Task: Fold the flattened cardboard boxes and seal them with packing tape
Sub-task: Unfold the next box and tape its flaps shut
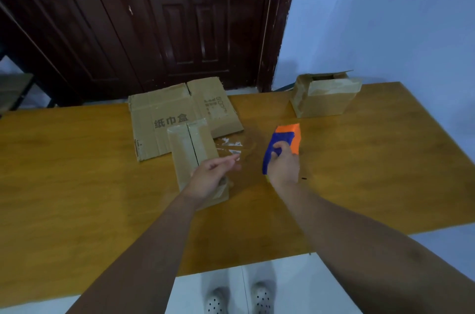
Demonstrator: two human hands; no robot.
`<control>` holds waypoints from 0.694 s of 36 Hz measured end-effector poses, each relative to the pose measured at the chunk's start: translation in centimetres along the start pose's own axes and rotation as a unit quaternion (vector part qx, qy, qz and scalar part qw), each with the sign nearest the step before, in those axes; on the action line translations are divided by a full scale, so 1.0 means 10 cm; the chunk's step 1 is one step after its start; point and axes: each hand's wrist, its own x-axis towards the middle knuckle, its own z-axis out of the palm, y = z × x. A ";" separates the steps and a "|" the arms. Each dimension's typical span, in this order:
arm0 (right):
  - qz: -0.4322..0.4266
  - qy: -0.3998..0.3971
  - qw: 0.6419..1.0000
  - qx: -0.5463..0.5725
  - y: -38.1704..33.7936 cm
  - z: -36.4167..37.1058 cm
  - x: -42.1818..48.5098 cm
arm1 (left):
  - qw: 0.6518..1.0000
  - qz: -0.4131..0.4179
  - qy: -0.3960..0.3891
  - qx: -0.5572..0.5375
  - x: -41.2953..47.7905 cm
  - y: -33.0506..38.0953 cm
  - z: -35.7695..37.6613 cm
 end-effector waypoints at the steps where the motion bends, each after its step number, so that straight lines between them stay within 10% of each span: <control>1: -0.019 -0.030 0.999 -0.035 0.06 -0.04 0.00 | 1.000 -0.001 0.007 -0.004 0.01 0.00 0.01; 12: -0.088 -0.190 0.926 -0.315 0.36 -0.01 -0.05 | 0.999 0.004 0.045 -0.005 0.05 -0.04 0.05; 25: -0.095 -0.217 0.915 -0.328 0.64 0.19 0.04 | 0.997 0.000 0.079 0.018 0.09 -0.05 0.09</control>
